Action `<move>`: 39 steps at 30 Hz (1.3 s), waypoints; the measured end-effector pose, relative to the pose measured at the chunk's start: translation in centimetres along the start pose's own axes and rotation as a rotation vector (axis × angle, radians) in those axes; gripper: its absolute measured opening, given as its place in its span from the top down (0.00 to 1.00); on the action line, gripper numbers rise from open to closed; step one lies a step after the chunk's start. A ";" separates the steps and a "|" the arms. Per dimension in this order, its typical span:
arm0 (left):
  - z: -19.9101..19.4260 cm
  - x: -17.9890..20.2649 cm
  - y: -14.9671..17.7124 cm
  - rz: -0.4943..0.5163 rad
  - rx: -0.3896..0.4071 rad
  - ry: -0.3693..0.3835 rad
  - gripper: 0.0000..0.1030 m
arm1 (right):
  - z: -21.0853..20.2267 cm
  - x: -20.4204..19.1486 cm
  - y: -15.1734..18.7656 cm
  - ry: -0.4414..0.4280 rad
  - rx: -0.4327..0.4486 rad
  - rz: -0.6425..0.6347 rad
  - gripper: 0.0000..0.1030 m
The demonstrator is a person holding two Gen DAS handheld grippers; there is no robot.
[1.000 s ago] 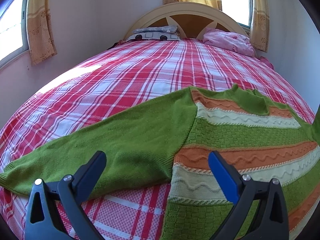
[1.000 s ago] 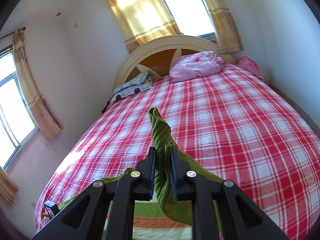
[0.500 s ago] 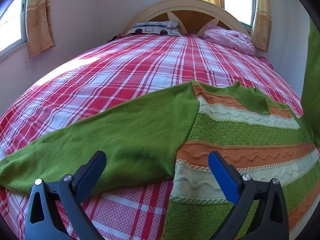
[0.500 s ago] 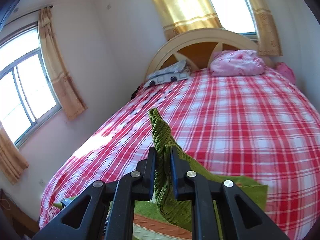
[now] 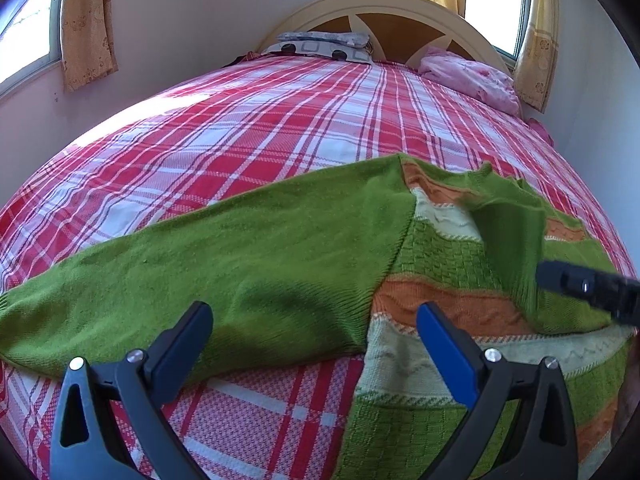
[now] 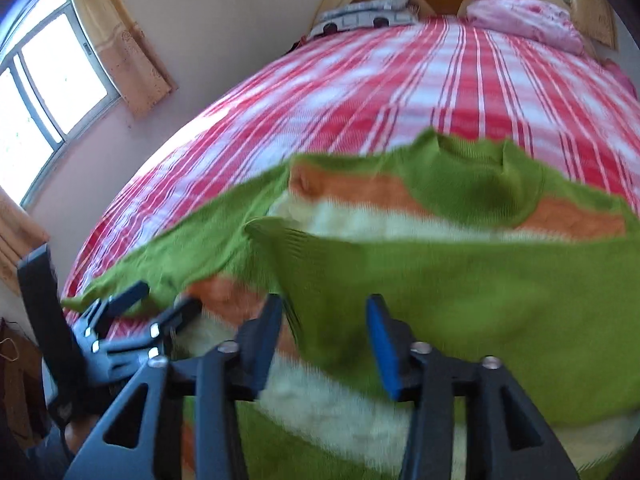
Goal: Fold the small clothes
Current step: 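Lift the held sleeve with the right tool and lay it across the sweater body, then open, then withdraw the open right tool from the folded sleeve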
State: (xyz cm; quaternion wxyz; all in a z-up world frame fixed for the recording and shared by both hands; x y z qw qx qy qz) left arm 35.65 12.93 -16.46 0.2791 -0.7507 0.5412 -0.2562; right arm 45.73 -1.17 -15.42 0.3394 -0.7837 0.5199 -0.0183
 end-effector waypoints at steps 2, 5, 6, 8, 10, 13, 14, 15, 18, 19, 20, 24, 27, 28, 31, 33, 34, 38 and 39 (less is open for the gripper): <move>0.0 -0.2 -0.1 -0.010 0.000 0.006 0.00 | -1.5 1.0 1.5 -0.031 -0.006 0.022 0.54; -0.3 -0.3 -0.3 -0.006 -0.030 0.012 0.00 | -5.0 3.2 3.3 0.026 0.009 0.013 0.54; -0.9 -0.1 -0.4 0.009 -0.021 0.011 0.00 | -6.4 4.3 3.9 0.058 0.026 0.008 0.52; -2.4 0.7 -1.1 0.058 0.016 0.021 0.00 | -8.3 6.4 4.5 0.156 0.065 -0.008 0.45; -3.6 2.2 -1.8 0.112 0.041 0.063 0.00 | -9.8 8.0 5.4 0.249 0.103 -0.023 0.42; -3.3 5.1 -2.7 0.194 0.021 0.132 0.00 | -10.0 9.6 6.8 0.247 0.104 0.009 0.42; -2.8 5.9 -2.9 0.213 0.008 0.154 0.04 | -9.8 9.8 7.3 0.247 0.102 0.010 0.42; -2.1 6.8 -3.0 0.233 -0.001 0.176 0.13 | -9.6 9.9 7.8 0.250 0.101 0.003 0.42; 0.9 8.2 -2.6 0.249 -0.101 0.190 0.31 | -8.6 9.5 9.1 0.270 0.112 -0.041 0.39; 2.0 8.4 -2.2 0.226 -0.148 0.217 0.38 | -8.6 9.2 9.1 0.271 0.119 -0.050 0.38; 2.8 8.4 -1.9 0.209 -0.181 0.227 0.50 | -8.6 9.2 9.2 0.268 0.122 -0.054 0.35; 2.8 8.9 -1.6 0.144 -0.166 0.313 0.52 | -8.2 9.1 9.3 0.283 0.114 -0.062 0.32; 2.8 9.3 -1.3 0.154 -0.144 0.292 0.95 | -8.0 8.7 9.5 0.296 0.108 -0.080 0.29; 2.8 9.2 -1.3 0.150 -0.153 0.303 0.94 | -7.9 8.7 9.6 0.299 0.108 -0.083 0.29; 1.9 8.5 -1.8 0.118 -0.136 0.317 0.94 | -8.1 8.7 9.6 0.295 0.113 -0.078 0.28; 0.9 7.8 -2.4 0.109 -0.101 0.321 0.94 | -8.1 8.8 9.7 0.292 0.115 -0.074 0.28; 0.7 7.6 -2.6 0.110 -0.086 0.309 0.94 | -8.1 8.8 9.7 0.291 0.114 -0.074 0.28; 1.4 7.5 -2.2 0.139 -0.090 0.285 0.94 | -8.2 8.7 9.7 0.288 0.113 -0.073 0.28; 1.9 7.6 -1.8 0.144 -0.106 0.281 0.94 | -8.6 8.8 9.6 0.275 0.120 -0.065 0.28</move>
Point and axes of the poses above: each gripper's, at about its wrist camera, not at the fingertips, and z roughly the way its jaws point, x to its right, y to its underside, the point moved 4 cm from there along z, roughly the way its jaws point
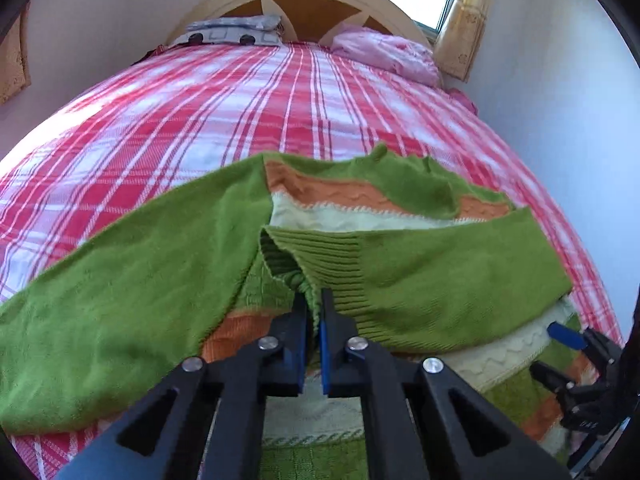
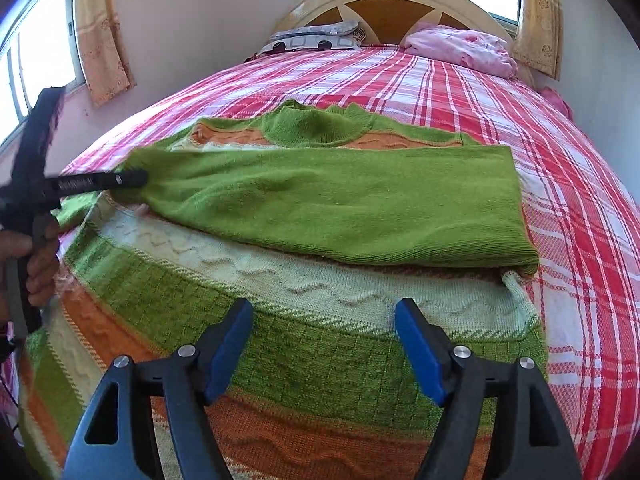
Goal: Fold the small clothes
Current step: 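Withdraw the open right tool from the folded sleeve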
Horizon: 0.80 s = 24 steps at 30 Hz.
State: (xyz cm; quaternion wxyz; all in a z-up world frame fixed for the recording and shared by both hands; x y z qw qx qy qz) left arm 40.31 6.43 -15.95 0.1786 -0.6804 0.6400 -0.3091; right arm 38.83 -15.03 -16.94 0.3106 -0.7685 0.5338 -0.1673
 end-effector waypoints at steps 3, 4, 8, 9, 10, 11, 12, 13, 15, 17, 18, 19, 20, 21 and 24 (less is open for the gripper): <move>0.8 -0.3 0.7 -0.015 -0.016 -0.011 0.91 | -1.4 1.2 -1.5 -0.050 0.046 0.064 0.28; 0.6 -0.4 0.7 -0.016 -0.012 -0.012 0.90 | -1.8 1.7 -2.3 -0.035 0.066 0.077 0.28; 0.5 -0.5 0.9 -0.017 0.001 -0.030 0.86 | -0.7 4.3 -4.5 0.012 0.058 0.096 0.28; 0.4 -0.6 0.9 -0.018 0.006 -0.035 0.85 | 0.3 5.0 -4.6 0.025 0.022 0.099 0.28; 0.4 -0.6 1.0 -0.021 0.007 -0.035 0.83 | 1.6 6.1 -4.3 0.053 -0.039 0.113 0.28; 0.3 -0.7 1.0 -0.023 0.008 -0.033 0.78 | 2.6 7.1 -3.6 0.073 -0.101 0.138 0.27; 0.3 -0.7 1.1 -0.024 0.009 -0.020 0.73 | 2.3 7.3 -3.4 0.056 -0.084 0.138 0.27; 0.2 -0.7 1.1 -0.023 0.012 -0.013 0.70 | 1.5 7.3 -3.2 0.059 -0.070 0.138 0.27; -0.3 -0.8 1.2 -0.026 0.036 -0.022 0.45 | 0.5 6.8 -3.1 0.085 -0.083 0.139 0.27; -1.0 -0.9 1.2 -0.033 0.069 -0.027 0.32 | -0.7 5.4 -3.9 0.127 -0.043 0.115 0.27; -1.2 -0.9 1.2 -0.035 0.084 -0.039 0.29 | -1.0 4.7 -4.3 0.117 -0.028 0.094 0.27; -1.4 -1.0 1.2 -0.039 0.096 -0.053 0.27 | -1.0 3.7 -5.0 0.105 -0.011 0.066 0.27; -1.7 -1.2 1.2 -0.046 0.103 -0.061 0.27 | -0.8 3.0 -5.4 0.105 -0.002 0.050 0.27; -2.1 -1.4 1.3 -0.054 0.108 -0.072 0.27 | -0.2 2.4 -5.6 0.110 -0.011 0.040 0.25; -3.2 -2.1 1.9 -0.051 0.108 -0.105 0.27 | 4.0 2.0 -4.7 0.149 -0.165 0.023 0.22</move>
Point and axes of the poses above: each gripper's, at about its wrist camera, not at the fingertips, and z roughly the way its jaws point, x to its right, y to its underside, the point moved 4 cm from there along z, roughly the way its jaws point
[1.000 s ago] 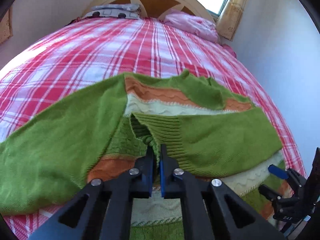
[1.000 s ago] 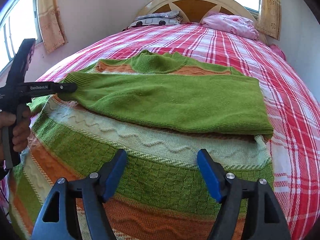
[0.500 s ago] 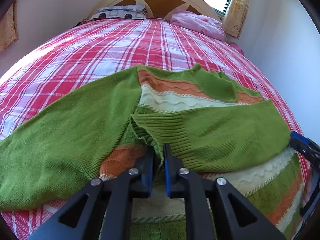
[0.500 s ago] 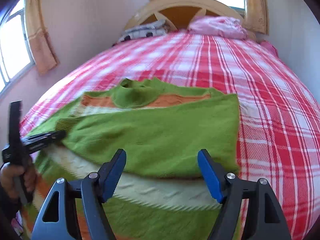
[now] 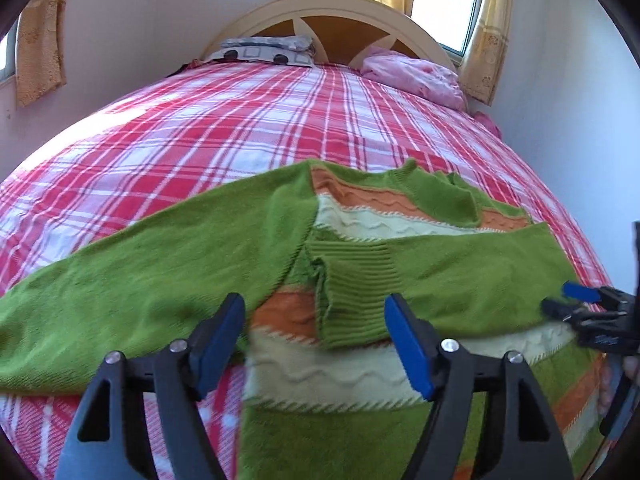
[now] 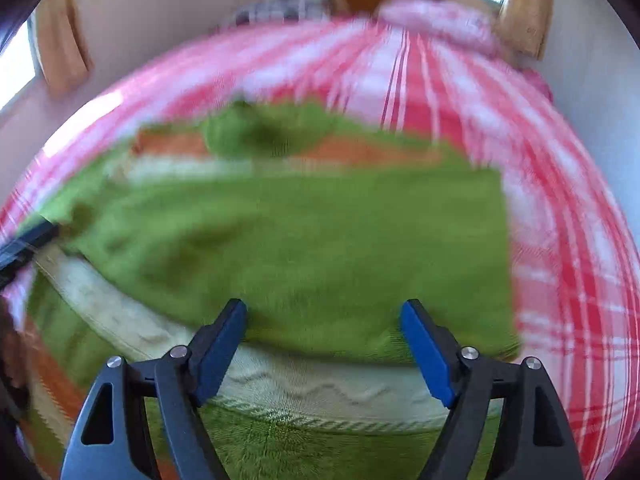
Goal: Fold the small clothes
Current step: 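Withdraw the open right tool from the folded sleeve, then move the left tool to the other sleeve cuff and close on it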
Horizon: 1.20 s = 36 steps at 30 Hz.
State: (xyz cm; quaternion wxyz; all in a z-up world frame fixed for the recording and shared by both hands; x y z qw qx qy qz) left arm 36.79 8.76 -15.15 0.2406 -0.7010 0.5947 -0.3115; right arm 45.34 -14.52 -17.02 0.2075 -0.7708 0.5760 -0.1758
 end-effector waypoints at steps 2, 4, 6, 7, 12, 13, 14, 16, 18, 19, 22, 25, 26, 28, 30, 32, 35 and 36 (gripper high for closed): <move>-1.4 -1.2 0.5 0.008 0.003 -0.031 0.27 | -1.1 -0.4 -0.2 0.004 0.046 0.015 0.22; -3.3 -2.9 1.3 0.013 0.026 -0.054 0.22 | -1.9 -1.5 -0.5 -0.036 0.068 0.021 0.22; -5.1 -5.0 2.0 0.001 0.053 -0.090 0.12 | -2.3 -3.7 -1.3 -0.063 0.094 -0.030 0.22; -5.6 -5.8 2.3 -0.006 0.062 -0.112 0.11 | -2.2 -4.9 -1.7 -0.077 0.094 -0.060 0.22; -8.7 -11.8 3.3 -0.082 0.078 -0.216 0.11 | 0.3 -8.5 -4.0 -0.127 0.075 -0.076 0.22; -9.4 -13.4 3.6 -0.100 0.079 -0.242 0.11 | 1.1 -9.4 -3.9 -0.156 0.052 -0.063 0.22; -10.0 -14.4 3.9 -0.114 0.079 -0.265 0.11 | 1.3 -10.4 -3.4 -0.163 0.039 -0.066 0.20; -11.4 -17.3 4.6 -0.153 0.085 -0.319 0.11 | 0.9 -12.3 -2.8 -0.119 0.068 -0.141 0.20; -12.8 -20.1 5.4 -0.186 0.084 -0.381 0.11 | 0.4 -13.2 -2.3 -0.170 0.070 -0.154 0.20; -13.4 -21.4 5.9 -0.204 0.082 -0.411 0.11 | 0.2 -13.7 -1.9 -0.196 0.068 -0.160 0.19; -14.9 -25.2 7.6 -0.269 0.069 -0.505 0.11 | 0.4 -14.6 -1.3 -0.162 0.081 -0.212 0.16; -16.1 -27.5 8.8 -0.349 0.068 -0.549 0.11 | 0.5 -15.2 -0.8 -0.133 0.095 -0.242 0.12; -16.4 -27.9 9.1 -0.371 0.071 -0.552 0.11 | 0.5 -15.1 -0.8 -0.133 0.100 -0.242 0.12; -16.7 -27.9 9.6 -0.415 0.082 -0.531 0.11 | 0.5 -14.7 -0.7 -0.153 0.105 -0.228 0.11; -16.4 -27.5 9.5 -0.446 0.086 -0.497 0.11 | 0.4 -14.7 -0.7 -0.163 0.109 -0.222 0.10; -15.8 -26.7 9.3 -0.479 0.092 -0.441 0.11 | 0.4 -14.7 -0.7 -0.157 0.113 -0.227 0.10; -14.4 -26.6 8.7 -0.557 0.115 -0.368 0.13 | 0.3 -14.8 -0.6 -0.154 0.119 -0.228 0.10; -14.0 -26.8 8.5 -0.580 0.127 -0.366 0.13 | 0.3 -14.8 -0.6 -0.156 0.120 -0.226 0.10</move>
Point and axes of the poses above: each gripper's, at about its wrist camera, not at the fingertips, and z roughly the way its jaws point, x to its right, y to its underside, the point moved 4 cm from there along z, roughly the way its jaws point
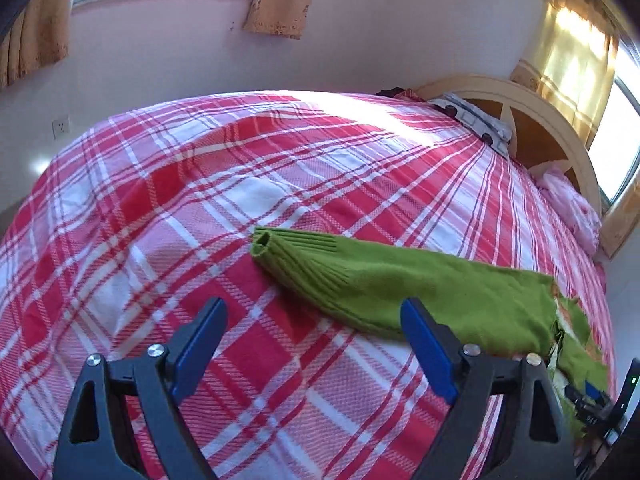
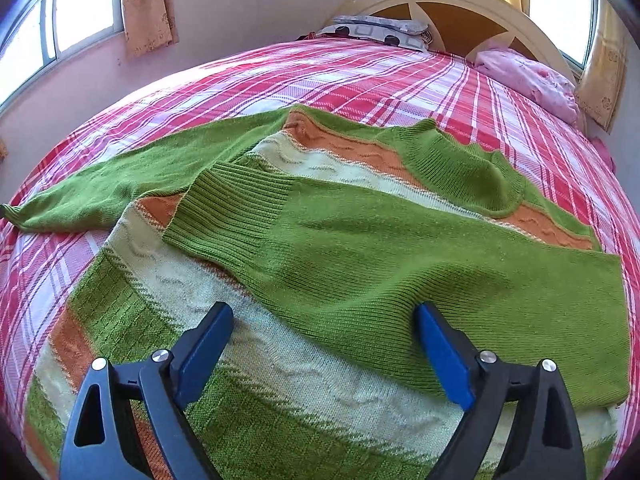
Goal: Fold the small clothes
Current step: 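Move the left tool to the other sleeve cuff and close on it, then lift the held sleeve with the left tool and fold it over the body, then release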
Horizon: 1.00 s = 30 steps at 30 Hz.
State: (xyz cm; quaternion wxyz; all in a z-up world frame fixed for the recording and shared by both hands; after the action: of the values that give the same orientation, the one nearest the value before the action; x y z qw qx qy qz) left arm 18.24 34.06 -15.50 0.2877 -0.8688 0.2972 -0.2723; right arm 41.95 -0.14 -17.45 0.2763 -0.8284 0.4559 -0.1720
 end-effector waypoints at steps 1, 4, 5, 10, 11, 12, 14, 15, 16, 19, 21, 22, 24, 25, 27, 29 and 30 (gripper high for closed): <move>0.5 0.0 -0.2 -0.021 0.010 -0.006 0.13 | 0.0 0.1 0.0 -0.003 0.002 0.002 0.10; 2.1 -0.5 -0.5 -0.094 -0.003 0.005 0.17 | -0.1 0.1 0.0 -0.002 0.005 0.002 0.10; 2.5 -0.5 -0.6 -0.105 -0.008 0.011 0.20 | -0.1 0.0 0.0 0.000 0.005 0.000 0.10; 3.8 -0.5 -1.0 -0.103 -0.007 0.004 0.38 | -0.1 0.0 0.0 0.004 0.006 -0.003 0.10; 4.0 -0.6 -1.1 -0.103 -0.002 0.002 0.40 | -0.1 0.0 0.0 0.005 0.006 -0.003 0.10; 4.2 -0.7 -1.2 -0.105 0.003 -0.003 0.46 | -0.1 0.0 0.0 0.006 0.006 -0.004 0.10; 4.5 -1.2 -1.5 -0.122 0.007 -0.004 0.57 | -0.1 0.0 0.0 0.007 0.007 -0.005 0.10; 4.6 -1.4 -1.7 -0.129 0.016 0.001 0.64 | -0.1 0.0 0.0 0.007 0.007 -0.005 0.10; 4.7 -1.4 -1.8 -0.131 0.024 0.009 0.68 | -0.1 0.0 0.0 0.007 0.007 -0.005 0.10; 5.6 -1.5 -1.9 -0.134 -0.009 0.043 0.79 | -0.1 0.0 0.0 0.007 0.007 -0.005 0.10; 5.6 -1.5 -2.0 -0.136 -0.009 0.064 0.91 | -0.1 0.0 0.0 0.006 0.007 -0.004 0.10; 5.4 -1.4 -2.2 -0.127 -0.002 0.071 0.91 | -0.1 -0.1 0.0 0.007 0.007 -0.004 0.10; 4.8 -1.2 -2.5 -0.119 0.021 0.099 0.93 | -0.1 -0.1 0.0 0.008 0.008 -0.005 0.10; 4.5 -1.0 -2.7 -0.113 0.032 0.121 0.93 | -0.1 -0.1 0.0 0.007 0.007 -0.005 0.10; 4.0 -0.5 -3.0 -0.097 0.043 0.142 0.94 | -0.1 -0.1 0.0 0.007 0.007 -0.004 0.10; 3.3 0.1 -3.5 -0.071 0.057 0.159 0.95 | -0.1 -0.1 0.0 0.007 0.007 -0.004 0.10; 2.9 0.5 -3.7 -0.055 0.067 0.170 0.95 | -0.1 -0.1 0.0 0.006 0.007 -0.003 0.10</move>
State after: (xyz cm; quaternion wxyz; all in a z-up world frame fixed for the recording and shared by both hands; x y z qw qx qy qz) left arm 21.79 37.18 -14.89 0.2830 -0.8402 0.2872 -0.3625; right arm 41.85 -0.13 -17.40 0.2776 -0.8276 0.4548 -0.1765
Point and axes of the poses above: each gripper's, at about its wrist camera, not at the fingertips, and z roughly the way its jaws point, x to its right, y to its underside, the point moved 4 cm from there along z, roughly the way its jaws point
